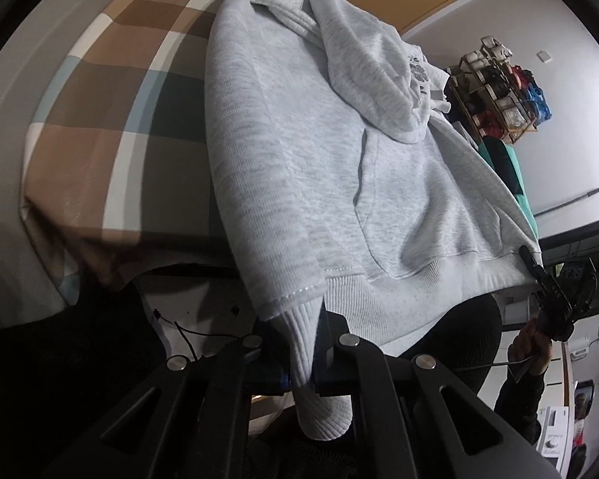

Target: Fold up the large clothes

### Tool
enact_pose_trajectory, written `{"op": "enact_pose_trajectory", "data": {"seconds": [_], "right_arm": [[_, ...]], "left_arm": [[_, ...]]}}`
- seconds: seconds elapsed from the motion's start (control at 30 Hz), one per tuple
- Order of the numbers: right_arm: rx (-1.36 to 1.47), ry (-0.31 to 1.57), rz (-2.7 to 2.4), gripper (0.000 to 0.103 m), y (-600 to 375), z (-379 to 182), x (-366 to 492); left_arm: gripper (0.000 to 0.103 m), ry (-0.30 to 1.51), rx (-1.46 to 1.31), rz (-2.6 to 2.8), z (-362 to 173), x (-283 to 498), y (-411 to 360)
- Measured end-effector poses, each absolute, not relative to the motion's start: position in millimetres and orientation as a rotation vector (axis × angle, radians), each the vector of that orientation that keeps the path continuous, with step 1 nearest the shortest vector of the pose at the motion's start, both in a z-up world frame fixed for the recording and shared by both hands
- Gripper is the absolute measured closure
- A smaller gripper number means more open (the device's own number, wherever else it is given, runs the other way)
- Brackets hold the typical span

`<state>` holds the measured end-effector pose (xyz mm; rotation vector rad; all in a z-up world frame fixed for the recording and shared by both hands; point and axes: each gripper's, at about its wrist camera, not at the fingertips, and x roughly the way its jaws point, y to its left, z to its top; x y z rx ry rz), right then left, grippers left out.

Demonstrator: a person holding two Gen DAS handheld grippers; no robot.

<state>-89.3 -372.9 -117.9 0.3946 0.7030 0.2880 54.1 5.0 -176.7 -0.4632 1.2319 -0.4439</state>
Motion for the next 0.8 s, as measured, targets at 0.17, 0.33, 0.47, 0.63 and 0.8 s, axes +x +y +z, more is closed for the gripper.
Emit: {"op": "enact_pose_trajectory", "data": {"seconds": [0.17,0.33,0.47,0.63,0.8], "right_arm": [[0.518,0.641,0.339,0.096,-380.6,-108.1,-107.9],[0.580,0.601,0.327,0.096,-383.1,-98.3,-130.7],[0.582,0.595,0.292,0.096,-384.1,-90.7,-122.9],[0.623,0.617,0.336,0.095,-390.7,-59.7,-57.4],[0.697,0.734,0.317,0.091,-405.4,-23.5,57.6]], "left_arm": [[0.100,1.198,-0.405,-0.495,-153.0,48.6,-1.2],[0.100,1.199,-0.405,-0.562,-137.8,57.9,-1.1],[0.100,1.175,-0.449,-0.603,-121.2,99.4,-0.5],[0.101,1.091,-0.540,-0.577,-94.0,196.5,-2.4],[0.100,1.129,-0.620,-0.520,-82.0,313.3,-11.2]]}}
